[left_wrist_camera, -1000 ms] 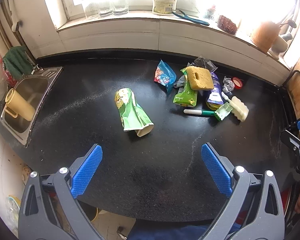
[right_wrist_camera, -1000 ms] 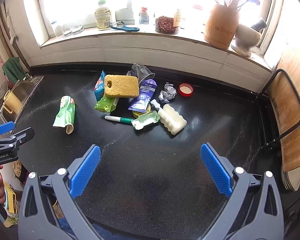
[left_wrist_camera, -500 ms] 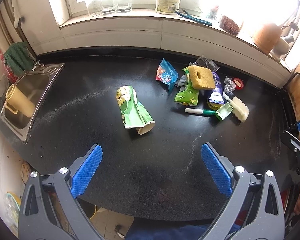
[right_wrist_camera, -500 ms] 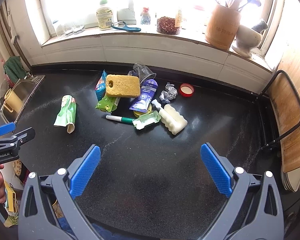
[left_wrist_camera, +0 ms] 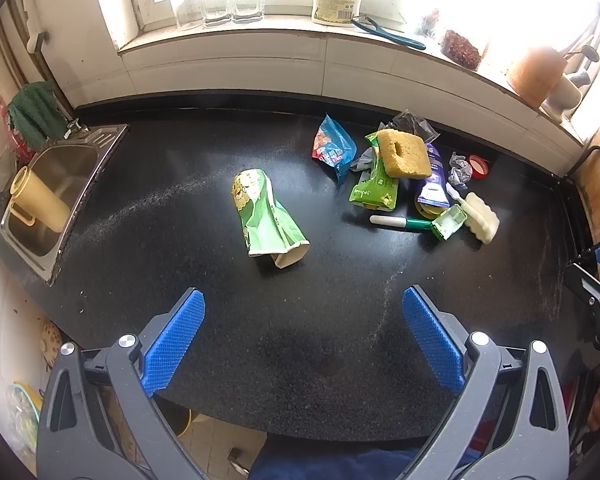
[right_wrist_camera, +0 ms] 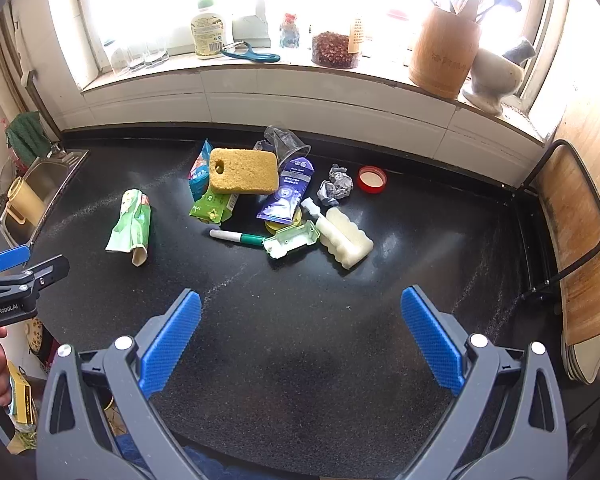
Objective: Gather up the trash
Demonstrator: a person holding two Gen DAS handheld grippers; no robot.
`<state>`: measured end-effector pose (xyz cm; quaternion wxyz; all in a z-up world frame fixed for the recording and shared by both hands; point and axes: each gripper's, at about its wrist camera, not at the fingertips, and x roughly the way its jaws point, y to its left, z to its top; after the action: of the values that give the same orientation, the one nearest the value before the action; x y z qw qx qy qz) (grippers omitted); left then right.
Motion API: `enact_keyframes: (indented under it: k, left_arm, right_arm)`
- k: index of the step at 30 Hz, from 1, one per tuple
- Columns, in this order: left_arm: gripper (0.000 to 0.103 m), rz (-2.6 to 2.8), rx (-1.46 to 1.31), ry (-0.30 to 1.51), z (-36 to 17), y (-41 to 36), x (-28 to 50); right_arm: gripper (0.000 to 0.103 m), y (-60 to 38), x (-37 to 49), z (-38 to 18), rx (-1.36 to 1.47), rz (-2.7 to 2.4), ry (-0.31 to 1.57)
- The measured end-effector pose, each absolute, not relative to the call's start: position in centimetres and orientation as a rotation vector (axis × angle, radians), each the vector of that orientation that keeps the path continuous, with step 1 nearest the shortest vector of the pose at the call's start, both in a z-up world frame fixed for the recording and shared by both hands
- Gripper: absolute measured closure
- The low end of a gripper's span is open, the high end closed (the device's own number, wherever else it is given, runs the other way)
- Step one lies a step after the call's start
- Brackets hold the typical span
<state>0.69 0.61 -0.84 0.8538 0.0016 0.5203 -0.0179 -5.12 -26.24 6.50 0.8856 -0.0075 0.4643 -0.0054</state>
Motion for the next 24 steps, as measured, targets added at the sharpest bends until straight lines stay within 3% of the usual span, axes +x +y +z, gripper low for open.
enact_keyframes:
  k: [24]
  left_arm:
    - [0.007,-0.028,-0.008,1.112,-1.7,0.6,1.8]
  right_arm:
    - [0.006,-26.6,-4.4,6.4,-0.019,-0.012,0.969]
